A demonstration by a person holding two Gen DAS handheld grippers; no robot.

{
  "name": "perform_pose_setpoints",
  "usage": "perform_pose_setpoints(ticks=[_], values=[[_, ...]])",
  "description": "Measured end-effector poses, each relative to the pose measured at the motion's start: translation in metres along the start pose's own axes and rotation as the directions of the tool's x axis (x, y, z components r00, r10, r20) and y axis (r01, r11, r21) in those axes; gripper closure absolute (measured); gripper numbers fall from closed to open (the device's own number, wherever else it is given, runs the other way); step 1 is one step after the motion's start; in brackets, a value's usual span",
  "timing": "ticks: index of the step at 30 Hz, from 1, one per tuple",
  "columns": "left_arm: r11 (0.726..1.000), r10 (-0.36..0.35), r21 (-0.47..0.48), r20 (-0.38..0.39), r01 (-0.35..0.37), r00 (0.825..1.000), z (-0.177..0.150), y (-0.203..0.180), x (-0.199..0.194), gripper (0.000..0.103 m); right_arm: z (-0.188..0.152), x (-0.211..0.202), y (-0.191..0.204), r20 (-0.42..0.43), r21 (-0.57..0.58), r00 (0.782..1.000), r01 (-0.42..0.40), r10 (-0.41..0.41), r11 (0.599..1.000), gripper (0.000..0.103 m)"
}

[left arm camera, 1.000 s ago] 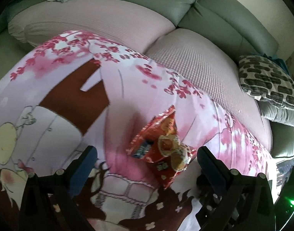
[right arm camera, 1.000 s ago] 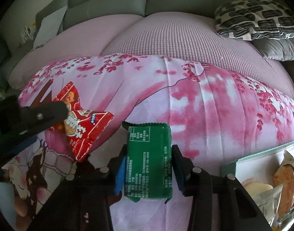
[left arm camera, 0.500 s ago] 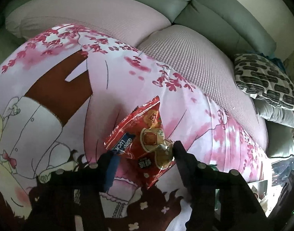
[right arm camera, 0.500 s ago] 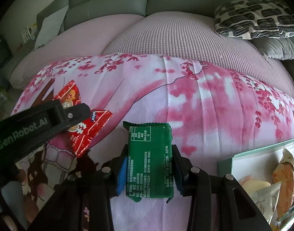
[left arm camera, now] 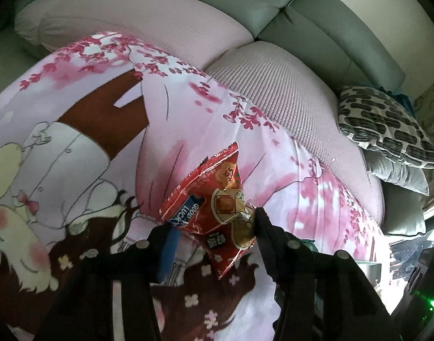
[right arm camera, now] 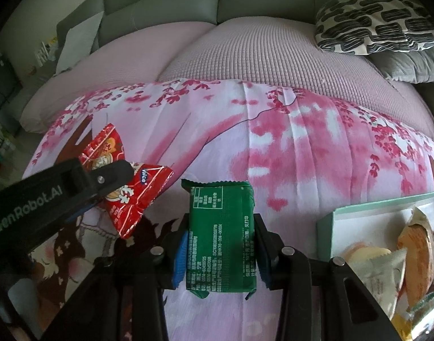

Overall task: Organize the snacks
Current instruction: 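Carry both packets to the white tray and open both tools to release them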

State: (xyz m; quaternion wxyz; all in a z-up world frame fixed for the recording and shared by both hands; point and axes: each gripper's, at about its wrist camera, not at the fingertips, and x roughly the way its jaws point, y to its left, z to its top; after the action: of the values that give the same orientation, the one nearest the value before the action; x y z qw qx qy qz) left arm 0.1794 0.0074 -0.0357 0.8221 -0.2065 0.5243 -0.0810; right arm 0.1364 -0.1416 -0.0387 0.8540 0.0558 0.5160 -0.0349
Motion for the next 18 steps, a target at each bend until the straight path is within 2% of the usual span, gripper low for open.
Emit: perform_pose_setpoints(ticks=[9,18], values=[[1.000,-0.010,0.013,0.045,0.010,0.999,-0.009,-0.007,-0.048,0.051,-0.018,-0.046,-0.003,0.036,0.018,0.999,-0.009,0.008,1.000,0.060],[0.999,-0.038,0.039,0.071,0.035,0.997,-0.038,-0.019,-0.083,0.051,-0.050,-0.089,-0.020,0.066,0.064,0.998,0.013,-0.017,0.998,0.060]])
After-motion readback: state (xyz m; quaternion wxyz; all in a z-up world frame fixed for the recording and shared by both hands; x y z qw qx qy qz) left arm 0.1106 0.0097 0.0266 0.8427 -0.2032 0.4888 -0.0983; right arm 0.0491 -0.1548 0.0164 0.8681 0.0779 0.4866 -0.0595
